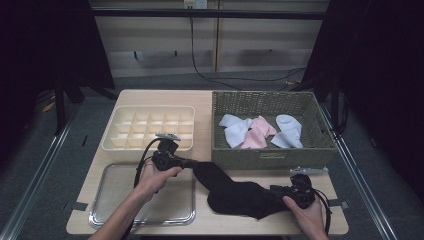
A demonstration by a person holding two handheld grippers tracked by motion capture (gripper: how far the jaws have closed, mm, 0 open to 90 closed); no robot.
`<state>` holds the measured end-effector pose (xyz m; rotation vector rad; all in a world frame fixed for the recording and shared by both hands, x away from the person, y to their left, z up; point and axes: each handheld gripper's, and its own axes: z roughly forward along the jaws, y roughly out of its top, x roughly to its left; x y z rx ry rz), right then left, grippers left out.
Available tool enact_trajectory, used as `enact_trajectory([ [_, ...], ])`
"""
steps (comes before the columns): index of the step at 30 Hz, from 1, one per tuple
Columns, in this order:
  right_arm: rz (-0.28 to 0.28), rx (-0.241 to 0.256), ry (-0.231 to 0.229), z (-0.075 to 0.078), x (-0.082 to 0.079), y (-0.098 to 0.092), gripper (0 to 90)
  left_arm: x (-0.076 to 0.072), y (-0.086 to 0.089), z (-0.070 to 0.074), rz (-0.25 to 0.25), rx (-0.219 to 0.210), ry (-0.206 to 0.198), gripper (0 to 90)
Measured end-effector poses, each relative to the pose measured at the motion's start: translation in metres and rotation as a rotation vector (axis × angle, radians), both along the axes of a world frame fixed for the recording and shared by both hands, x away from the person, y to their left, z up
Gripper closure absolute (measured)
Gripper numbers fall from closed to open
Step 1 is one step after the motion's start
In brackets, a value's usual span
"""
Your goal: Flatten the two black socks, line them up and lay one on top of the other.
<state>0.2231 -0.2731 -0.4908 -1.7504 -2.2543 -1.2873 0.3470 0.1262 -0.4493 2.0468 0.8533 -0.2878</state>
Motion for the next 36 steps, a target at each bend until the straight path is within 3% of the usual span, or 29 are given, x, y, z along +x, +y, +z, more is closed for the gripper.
enact_trajectory([
  [5,0.012,0.041,0.021,-0.003,0.001,0.000,52.8,0.000,0.002,0.000,0.003,0.002,-0.005,89.3],
  [8,0.006,0.014,0.021,-0.004,0.000,0.001,52.5,0.001,0.003,-0.001,0.000,0.005,-0.003,89.3],
  [16,0.020,0.070,0.055,-0.007,0.000,0.000,56.9,0.001,0.002,-0.006,-0.010,0.014,0.014,89.2],
  [17,0.025,0.076,0.055,-0.008,0.001,0.001,67.1,0.001,0.003,-0.007,-0.009,0.010,0.018,89.2],
  [18,0.025,0.076,0.055,-0.008,0.001,0.001,67.1,0.001,0.003,-0.007,-0.009,0.010,0.018,89.2],
  [21,0.045,0.102,0.039,-0.007,0.001,0.001,89.6,0.001,0.004,-0.007,-0.005,0.013,0.015,89.2],
  [29,0.050,0.132,-0.004,0.002,-0.002,-0.004,90.0,-0.001,0.004,-0.005,-0.009,0.021,0.009,89.2],
  [32,0.006,0.139,0.002,0.004,-0.002,-0.008,87.4,-0.001,0.004,-0.005,-0.007,0.019,0.008,89.2],
  [33,-0.021,0.115,0.024,0.001,-0.002,-0.008,74.1,-0.001,0.005,-0.005,0.001,0.018,0.010,89.2],
  [36,0.001,0.107,0.044,-0.003,-0.001,-0.006,68.3,0.000,0.007,-0.005,0.002,0.022,0.008,89.2],
])
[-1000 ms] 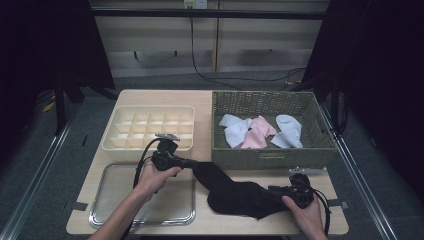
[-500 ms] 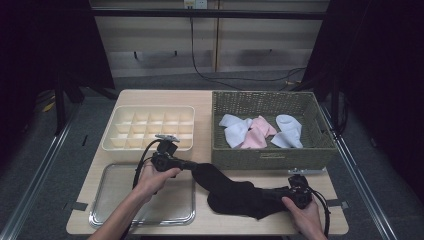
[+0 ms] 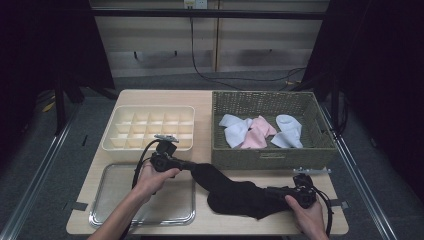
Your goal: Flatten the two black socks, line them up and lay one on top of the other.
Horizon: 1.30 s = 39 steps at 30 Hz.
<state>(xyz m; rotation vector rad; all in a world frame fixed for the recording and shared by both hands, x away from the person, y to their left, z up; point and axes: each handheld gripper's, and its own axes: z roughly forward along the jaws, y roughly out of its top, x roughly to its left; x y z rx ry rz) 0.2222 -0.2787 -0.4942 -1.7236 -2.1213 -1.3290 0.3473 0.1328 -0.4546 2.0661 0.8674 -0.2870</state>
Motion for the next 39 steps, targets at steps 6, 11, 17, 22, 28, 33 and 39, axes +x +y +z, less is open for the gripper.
enact_trajectory([
  [6,0.015,-0.049,0.015,-0.003,0.004,0.013,56.5,0.000,0.001,0.000,-0.003,-0.001,0.002,89.2],
  [11,0.029,-0.109,-0.007,-0.004,0.005,0.020,70.1,0.000,0.002,0.001,0.002,-0.002,0.002,89.1],
  [17,0.037,-0.067,-0.007,-0.005,0.005,0.017,89.2,0.001,0.002,0.000,0.001,-0.001,-0.001,89.1],
  [22,0.022,-0.025,-0.033,0.003,0.002,0.011,89.5,-0.001,0.003,0.001,0.000,-0.010,0.003,89.1],
  [28,-0.029,0.009,-0.086,0.022,-0.006,-0.008,89.7,-0.009,0.003,0.008,-0.018,-0.008,-0.010,89.2],
  [33,-0.054,0.006,-0.106,0.033,-0.013,-0.020,89.7,-0.021,-0.003,0.015,-0.059,-0.026,-0.010,89.3],
  [39,-0.088,-0.007,-0.110,0.042,-0.022,-0.036,89.8,-0.030,-0.011,0.015,-0.084,-0.019,-0.008,89.2],
])
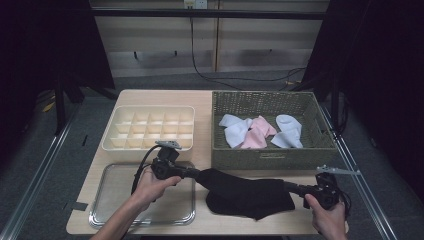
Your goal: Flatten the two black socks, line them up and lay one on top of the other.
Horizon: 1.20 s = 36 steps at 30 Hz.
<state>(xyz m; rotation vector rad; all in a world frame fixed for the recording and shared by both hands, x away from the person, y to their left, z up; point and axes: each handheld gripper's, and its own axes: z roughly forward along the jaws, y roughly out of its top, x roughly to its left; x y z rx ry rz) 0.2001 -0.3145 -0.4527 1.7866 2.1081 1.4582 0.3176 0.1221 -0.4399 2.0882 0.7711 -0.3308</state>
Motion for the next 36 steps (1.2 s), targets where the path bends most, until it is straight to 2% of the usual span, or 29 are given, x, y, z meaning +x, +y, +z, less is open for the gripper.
enact_trajectory([
  [3,-0.005,-0.007,0.005,0.002,-0.004,-0.004,89.7,-0.002,-0.003,-0.002,-0.013,-0.005,0.018,89.3],
  [4,-0.010,-0.018,0.012,0.004,-0.008,-0.008,89.8,-0.006,-0.008,-0.004,-0.031,0.003,0.030,89.3],
  [6,-0.013,-0.028,0.021,0.005,-0.010,-0.009,89.8,-0.009,-0.011,-0.005,-0.029,0.013,0.025,89.3],
  [8,-0.034,-0.057,0.048,0.006,-0.015,-0.015,89.8,-0.018,-0.020,-0.007,-0.063,0.006,0.037,89.3],
  [9,-0.038,-0.063,0.057,0.006,-0.016,-0.017,89.8,-0.021,-0.023,-0.008,-0.069,0.025,0.029,89.2],
  [13,-0.056,-0.058,0.064,0.001,-0.017,-0.023,89.7,-0.023,-0.030,-0.013,-0.097,0.033,0.036,89.2],
  [17,-0.065,-0.054,0.061,-0.008,-0.013,-0.024,89.6,-0.022,-0.033,-0.022,-0.082,0.042,0.058,89.1],
  [18,-0.066,-0.055,0.066,-0.014,-0.008,-0.024,89.5,-0.020,-0.033,-0.028,-0.084,0.062,0.066,89.1],
  [21,-0.064,-0.046,0.067,-0.021,-0.002,-0.022,89.4,-0.019,-0.033,-0.032,-0.082,0.071,0.075,88.9],
  [22,-0.052,-0.051,0.085,-0.026,0.003,-0.020,89.3,-0.019,-0.033,-0.034,-0.081,0.080,0.074,88.7],
  [23,-0.052,-0.051,0.085,-0.026,0.003,-0.020,89.3,-0.019,-0.033,-0.034,-0.081,0.080,0.074,88.1],
  [24,-0.041,-0.057,0.087,-0.027,0.007,-0.018,88.9,-0.017,-0.032,-0.035,-0.058,0.066,0.070,87.8],
  [29,-0.040,-0.072,0.086,-0.029,0.009,-0.016,87.5,-0.011,-0.026,-0.032,-0.045,0.036,0.077,84.2],
  [32,-0.050,-0.077,0.100,-0.033,0.007,-0.016,80.5,-0.009,-0.024,-0.034,-0.039,0.046,0.075,81.3],
  [36,-0.065,-0.081,0.087,-0.031,0.004,-0.016,74.2,-0.009,-0.025,-0.034,-0.042,0.037,0.069,76.1],
])
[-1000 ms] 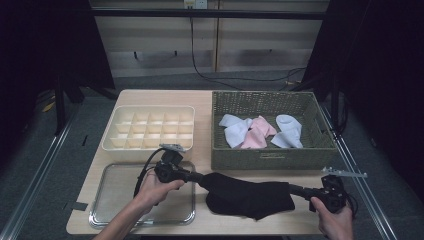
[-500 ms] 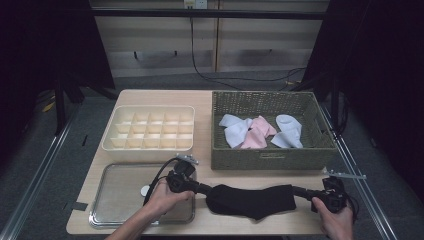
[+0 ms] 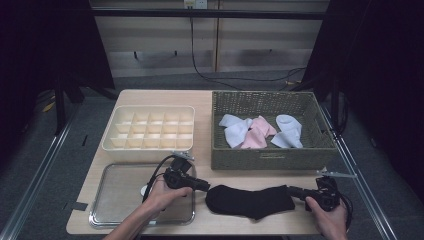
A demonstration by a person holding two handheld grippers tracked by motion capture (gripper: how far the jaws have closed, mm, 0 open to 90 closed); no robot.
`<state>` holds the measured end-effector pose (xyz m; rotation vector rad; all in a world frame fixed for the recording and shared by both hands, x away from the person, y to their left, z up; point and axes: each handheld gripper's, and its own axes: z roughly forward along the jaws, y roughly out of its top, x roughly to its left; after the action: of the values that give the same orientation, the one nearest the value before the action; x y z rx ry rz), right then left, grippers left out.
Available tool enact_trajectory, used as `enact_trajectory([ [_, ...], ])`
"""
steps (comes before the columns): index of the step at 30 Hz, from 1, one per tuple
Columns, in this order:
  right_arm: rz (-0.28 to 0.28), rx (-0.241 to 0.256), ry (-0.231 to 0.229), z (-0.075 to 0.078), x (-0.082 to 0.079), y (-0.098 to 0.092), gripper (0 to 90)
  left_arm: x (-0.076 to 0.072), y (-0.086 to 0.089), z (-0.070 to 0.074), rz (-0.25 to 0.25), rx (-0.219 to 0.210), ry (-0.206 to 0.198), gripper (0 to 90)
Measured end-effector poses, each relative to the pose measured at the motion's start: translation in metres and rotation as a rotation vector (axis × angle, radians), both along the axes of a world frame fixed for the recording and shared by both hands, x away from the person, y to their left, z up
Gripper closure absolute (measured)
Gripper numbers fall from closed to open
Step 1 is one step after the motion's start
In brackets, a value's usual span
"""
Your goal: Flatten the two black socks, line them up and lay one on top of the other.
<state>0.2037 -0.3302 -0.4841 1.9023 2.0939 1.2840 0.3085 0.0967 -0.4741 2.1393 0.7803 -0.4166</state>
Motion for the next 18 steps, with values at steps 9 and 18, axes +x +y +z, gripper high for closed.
enact_trajectory([
  [9,0.008,-0.009,-0.016,0.002,-0.010,0.003,67.4,-0.005,-0.012,-0.002,-0.037,-0.002,0.006,76.6],
  [18,0.018,-0.009,0.000,-0.005,-0.002,0.003,88.2,-0.019,-0.019,0.004,-0.091,0.013,0.002,89.2],
])
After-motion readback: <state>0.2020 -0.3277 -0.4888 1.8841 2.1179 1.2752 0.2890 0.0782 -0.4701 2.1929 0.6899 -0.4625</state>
